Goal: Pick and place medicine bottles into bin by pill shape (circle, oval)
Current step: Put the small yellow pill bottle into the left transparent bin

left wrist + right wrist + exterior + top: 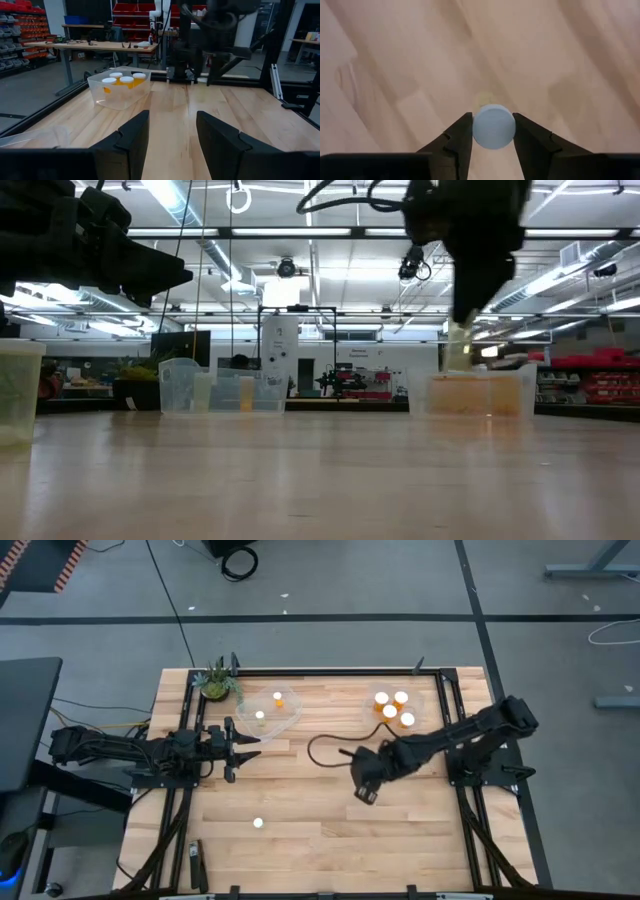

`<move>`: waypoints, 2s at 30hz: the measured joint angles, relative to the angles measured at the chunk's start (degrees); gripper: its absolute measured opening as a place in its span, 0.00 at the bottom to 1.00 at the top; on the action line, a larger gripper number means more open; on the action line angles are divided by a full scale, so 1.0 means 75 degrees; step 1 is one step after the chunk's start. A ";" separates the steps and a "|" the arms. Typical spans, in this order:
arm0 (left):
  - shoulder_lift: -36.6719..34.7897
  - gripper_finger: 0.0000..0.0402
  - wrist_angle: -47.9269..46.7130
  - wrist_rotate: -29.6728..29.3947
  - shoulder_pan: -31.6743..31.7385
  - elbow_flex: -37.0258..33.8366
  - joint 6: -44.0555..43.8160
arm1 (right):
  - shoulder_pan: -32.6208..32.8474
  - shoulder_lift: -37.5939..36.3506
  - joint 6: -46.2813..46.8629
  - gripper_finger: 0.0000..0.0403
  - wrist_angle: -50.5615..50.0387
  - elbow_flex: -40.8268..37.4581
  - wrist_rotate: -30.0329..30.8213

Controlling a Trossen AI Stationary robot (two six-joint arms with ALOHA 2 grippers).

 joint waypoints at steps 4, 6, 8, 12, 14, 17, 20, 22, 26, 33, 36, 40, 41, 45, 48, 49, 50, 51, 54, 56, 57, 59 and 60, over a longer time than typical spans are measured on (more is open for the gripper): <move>-0.0003 0.43 -0.0002 0.0000 0.0000 0.0002 0.0000 | -0.0566 0.0000 -0.0731 0.34 0.0551 0.0030 0.0000; 0.0000 0.43 0.0001 -0.0001 0.0003 0.0002 0.0000 | -0.0834 0.0000 -0.1015 0.34 0.0728 0.0030 0.0000; 0.0000 0.43 -0.0001 -0.0001 0.0001 0.0002 0.0000 | -0.1086 0.0000 -0.1281 0.34 0.0914 0.0030 0.0000; -0.0002 0.43 0.0001 -0.0002 0.0000 0.0002 0.0000 | -0.1526 0.0000 -0.1792 0.34 0.1367 0.0030 0.0000; -0.0001 0.43 -0.0002 0.0000 0.0000 0.0002 -0.0001 | -0.1700 0.0002 -0.2055 0.34 0.1628 0.0030 0.0000; 0.0000 0.43 -0.0002 0.0000 0.0002 0.0002 0.0000 | -0.1906 0.0003 -0.2497 0.34 0.2238 0.0030 0.0000; -0.0001 0.43 0.0001 -0.0001 0.0001 0.0002 0.0000 | -0.2072 0.0003 -0.2964 0.34 0.2930 0.0030 0.0000; 0.0000 0.43 0.0001 0.0000 0.0001 0.0002 0.0000 | -0.2196 0.0003 -0.3194 0.34 0.3260 0.0030 -0.0001; -0.0003 0.43 0.0001 0.0000 0.0000 0.0002 0.0000 | -0.2473 0.0175 -0.3327 0.34 0.3372 0.0086 -0.0070; 0.0000 0.43 -0.0004 0.0000 0.0003 0.0002 0.0000 | -0.2542 0.2233 -0.4180 0.34 0.2059 0.2476 -0.0393; 0.0000 0.43 -0.0002 -0.0002 0.0000 0.0001 0.0000 | -0.2642 0.3112 -0.4459 0.34 0.1400 0.3770 -0.0567; 0.0000 0.43 0.0001 -0.0001 0.0001 0.0002 0.0000 | -0.2844 0.4053 -0.4660 0.34 0.0438 0.5347 -0.0647; 0.0000 0.43 -0.0001 0.0000 0.0000 0.0002 0.0000 | -0.2893 0.4254 -0.4722 0.34 0.0253 0.5663 -0.0672; 0.0000 0.43 0.0001 0.0000 0.0000 0.0002 0.0000 | -0.3062 0.4809 -0.5025 0.34 -0.0169 0.6620 -0.0809; 0.0000 0.43 -0.0002 -0.0003 0.0000 0.0002 0.0000 | -0.3161 0.4884 -0.5190 0.34 -0.0099 0.6935 -0.0922; 0.0000 0.43 -0.0001 0.0000 0.0001 0.0002 0.0000 | -0.3217 0.4876 -0.5201 0.34 -0.0037 0.6988 -0.0932; 0.0000 0.43 0.0000 -0.0001 0.0002 0.0002 0.0000 | -0.3266 0.4864 -0.5224 0.34 -0.0079 0.6989 -0.0935; 0.0000 0.43 -0.0009 0.0000 0.0002 0.0002 0.0000 | -0.3305 0.4864 -0.5222 0.34 -0.0099 0.6989 -0.0965; 0.0000 0.43 -0.0008 -0.0002 0.0003 0.0002 0.0000 | -0.3406 0.4860 -0.5188 0.34 -0.0218 0.6983 -0.1071; 0.0000 0.43 0.0000 0.0000 0.0002 0.0002 0.0000 | -0.3414 0.4846 -0.5196 0.34 -0.0322 0.6983 -0.1075; 0.0000 0.43 -0.0003 -0.0002 0.0000 0.0002 0.0000 | -0.3407 0.4840 -0.5203 0.34 -0.0407 0.6970 -0.1106; 0.0000 0.43 -0.0001 0.0000 0.0003 0.0002 0.0000 | -0.3391 0.4853 -0.5183 0.34 -0.0500 0.6861 -0.1253; 0.0000 0.43 -0.0003 0.0000 0.0000 0.0002 0.0000 | -0.3391 0.4867 -0.5169 0.35 -0.0525 0.6780 -0.1334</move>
